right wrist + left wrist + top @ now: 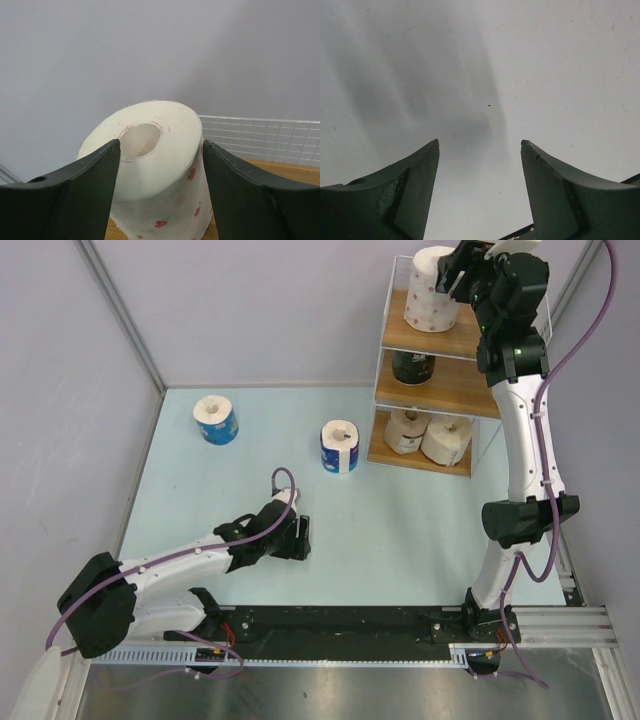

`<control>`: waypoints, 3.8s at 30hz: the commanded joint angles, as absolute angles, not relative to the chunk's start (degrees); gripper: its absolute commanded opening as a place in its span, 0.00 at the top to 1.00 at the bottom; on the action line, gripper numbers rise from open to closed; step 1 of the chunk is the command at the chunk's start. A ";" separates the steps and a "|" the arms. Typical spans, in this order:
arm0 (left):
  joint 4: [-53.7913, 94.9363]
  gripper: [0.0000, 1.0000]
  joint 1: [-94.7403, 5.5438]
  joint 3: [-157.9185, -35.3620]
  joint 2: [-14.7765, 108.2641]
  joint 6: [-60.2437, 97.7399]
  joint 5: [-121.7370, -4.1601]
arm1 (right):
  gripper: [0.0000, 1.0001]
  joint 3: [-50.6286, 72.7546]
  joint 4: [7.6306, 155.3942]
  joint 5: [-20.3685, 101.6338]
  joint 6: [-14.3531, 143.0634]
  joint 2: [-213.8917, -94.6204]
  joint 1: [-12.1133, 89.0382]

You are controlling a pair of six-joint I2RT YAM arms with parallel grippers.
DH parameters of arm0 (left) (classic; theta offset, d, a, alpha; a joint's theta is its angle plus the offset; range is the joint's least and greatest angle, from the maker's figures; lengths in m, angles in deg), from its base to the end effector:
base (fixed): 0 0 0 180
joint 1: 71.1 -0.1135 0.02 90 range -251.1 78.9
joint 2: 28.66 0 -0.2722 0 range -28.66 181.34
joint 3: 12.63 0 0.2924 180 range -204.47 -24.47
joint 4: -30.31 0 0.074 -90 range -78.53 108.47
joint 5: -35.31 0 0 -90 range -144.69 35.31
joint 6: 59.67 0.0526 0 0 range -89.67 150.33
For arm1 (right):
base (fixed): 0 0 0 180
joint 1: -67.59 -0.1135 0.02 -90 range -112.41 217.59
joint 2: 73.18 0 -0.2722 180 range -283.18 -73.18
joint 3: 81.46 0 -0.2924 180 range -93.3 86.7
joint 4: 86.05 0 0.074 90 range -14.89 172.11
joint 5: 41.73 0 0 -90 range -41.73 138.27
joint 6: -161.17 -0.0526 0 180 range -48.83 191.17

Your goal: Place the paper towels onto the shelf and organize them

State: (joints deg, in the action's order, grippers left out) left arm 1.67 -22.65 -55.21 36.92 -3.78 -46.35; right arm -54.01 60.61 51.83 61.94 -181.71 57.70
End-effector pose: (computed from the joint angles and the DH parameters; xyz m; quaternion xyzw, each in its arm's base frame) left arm 0.1747 -0.1857 0.1483 0.0939 0.9376 -0.1646 0.2916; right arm 0.4351 0.0725 0.5982 0.0202 0.6380 0.1082 0.7621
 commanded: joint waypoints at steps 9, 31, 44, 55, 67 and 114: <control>2.04 0.28 -23.02 -58.30 33.83 -4.92 -45.37 | 0.23 -47.96 69.36 47.15 64.57 -173.39 57.48; 2.03 0.20 -31.90 -94.41 59.20 8.53 -48.80 | 0.19 0.65 73.86 41.87 58.60 -128.73 53.44; 1.86 0.18 -38.75 -112.79 76.71 7.21 -46.78 | 0.16 8.03 56.62 43.00 57.37 -116.69 53.26; 0.80 0.13 -41.04 -119.39 85.15 7.48 -45.19 | 0.14 10.23 53.54 45.55 56.14 -114.57 53.26; 1.77 0.20 -41.21 -117.03 89.11 7.30 -45.36 | 0.14 10.94 53.46 45.37 55.44 -115.80 53.26; 4.68 0.22 -20.30 -82.12 53.00 0.71 -55.39 | 0.05 32.81 44.58 39.48 48.76 -128.54 29.18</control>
